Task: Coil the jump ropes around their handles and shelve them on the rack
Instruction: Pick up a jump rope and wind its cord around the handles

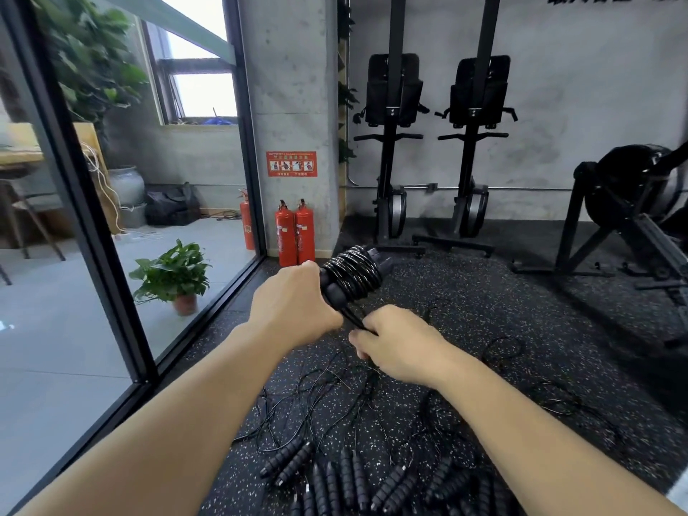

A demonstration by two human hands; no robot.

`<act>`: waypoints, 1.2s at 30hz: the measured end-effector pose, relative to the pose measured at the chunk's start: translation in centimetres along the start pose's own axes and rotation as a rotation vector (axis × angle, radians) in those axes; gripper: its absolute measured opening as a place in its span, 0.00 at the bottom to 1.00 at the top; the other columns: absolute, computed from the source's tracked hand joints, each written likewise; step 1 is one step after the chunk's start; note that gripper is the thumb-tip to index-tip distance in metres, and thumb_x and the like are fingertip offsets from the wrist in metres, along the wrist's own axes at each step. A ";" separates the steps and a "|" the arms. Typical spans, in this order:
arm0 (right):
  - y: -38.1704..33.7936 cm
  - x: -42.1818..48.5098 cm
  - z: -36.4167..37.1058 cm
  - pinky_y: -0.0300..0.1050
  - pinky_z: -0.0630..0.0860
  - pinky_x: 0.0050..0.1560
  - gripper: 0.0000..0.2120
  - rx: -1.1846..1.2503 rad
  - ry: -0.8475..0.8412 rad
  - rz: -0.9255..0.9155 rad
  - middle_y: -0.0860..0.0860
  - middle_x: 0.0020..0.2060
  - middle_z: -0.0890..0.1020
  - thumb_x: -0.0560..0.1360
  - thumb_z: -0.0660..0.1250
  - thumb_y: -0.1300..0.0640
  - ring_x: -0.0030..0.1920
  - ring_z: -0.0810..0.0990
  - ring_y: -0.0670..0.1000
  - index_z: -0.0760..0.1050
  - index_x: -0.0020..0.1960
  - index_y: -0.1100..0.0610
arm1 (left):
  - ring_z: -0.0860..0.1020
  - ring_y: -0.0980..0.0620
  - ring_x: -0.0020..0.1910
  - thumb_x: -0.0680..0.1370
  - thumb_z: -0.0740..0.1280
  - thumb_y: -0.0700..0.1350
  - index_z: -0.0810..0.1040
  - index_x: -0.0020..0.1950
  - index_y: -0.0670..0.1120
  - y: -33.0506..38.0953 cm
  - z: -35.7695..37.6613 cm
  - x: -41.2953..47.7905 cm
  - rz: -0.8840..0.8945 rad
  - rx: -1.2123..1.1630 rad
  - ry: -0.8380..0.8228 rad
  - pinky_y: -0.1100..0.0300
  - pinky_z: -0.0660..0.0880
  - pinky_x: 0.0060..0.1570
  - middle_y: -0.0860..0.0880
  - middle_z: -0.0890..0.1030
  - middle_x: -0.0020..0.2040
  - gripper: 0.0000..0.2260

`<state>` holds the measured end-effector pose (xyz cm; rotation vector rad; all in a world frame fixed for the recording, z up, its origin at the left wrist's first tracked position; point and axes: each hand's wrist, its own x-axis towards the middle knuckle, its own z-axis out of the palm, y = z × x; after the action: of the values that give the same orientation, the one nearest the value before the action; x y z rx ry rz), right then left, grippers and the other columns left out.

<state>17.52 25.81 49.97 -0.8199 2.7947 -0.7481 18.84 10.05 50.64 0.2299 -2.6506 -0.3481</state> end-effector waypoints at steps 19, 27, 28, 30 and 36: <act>-5.1 -0.7 -8.7 0.48 0.72 0.47 0.15 -0.597 0.148 -0.243 0.48 0.43 0.80 0.79 0.61 0.42 0.46 0.78 0.52 0.77 0.46 0.52 | 0.79 0.47 0.49 0.71 0.66 0.53 0.70 0.55 0.52 0.8 -1.3 -1.0 0.354 0.361 -0.052 0.56 0.72 0.40 0.53 0.77 0.45 0.14; -0.2 2.5 -8.7 0.43 0.64 0.33 0.28 0.015 0.037 -0.291 0.51 0.25 0.67 0.68 0.70 0.38 0.28 0.64 0.49 0.74 0.37 0.66 | 0.76 0.52 0.48 0.69 0.69 0.54 0.64 0.44 0.54 1.3 -3.5 -2.2 0.470 0.136 -0.229 0.51 0.76 0.48 0.55 0.74 0.42 0.14; 0.1 2.5 -8.6 0.43 0.63 0.33 0.31 0.104 0.012 -0.280 0.54 0.26 0.67 0.66 0.71 0.38 0.28 0.65 0.49 0.74 0.37 0.69 | 0.76 0.53 0.46 0.69 0.71 0.52 0.66 0.44 0.53 1.5 -3.7 -2.3 0.470 0.085 -0.251 0.50 0.76 0.47 0.55 0.74 0.41 0.14; 0.8 2.4 -8.0 0.43 0.65 0.31 0.37 0.280 -0.083 -0.231 0.58 0.31 0.71 0.63 0.73 0.36 0.30 0.68 0.53 0.74 0.41 0.72 | 0.76 0.53 0.43 0.68 0.73 0.50 0.68 0.47 0.52 1.8 -4.1 -2.7 0.466 -0.007 -0.273 0.53 0.76 0.44 0.54 0.76 0.42 0.15; 2.9 2.5 -6.4 0.37 0.72 0.26 0.19 0.582 -0.309 -0.124 0.52 0.27 0.80 0.71 0.68 0.45 0.24 0.77 0.47 0.78 0.34 0.61 | 0.78 0.54 0.40 0.65 0.75 0.44 0.62 0.66 0.54 2.1 -3.6 -3.2 0.394 -0.283 -0.349 0.57 0.75 0.40 0.54 0.79 0.47 0.35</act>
<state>12.40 29.35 54.10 -0.8952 2.1009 -1.2472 23.08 11.98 53.04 -0.4768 -2.8490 -0.6696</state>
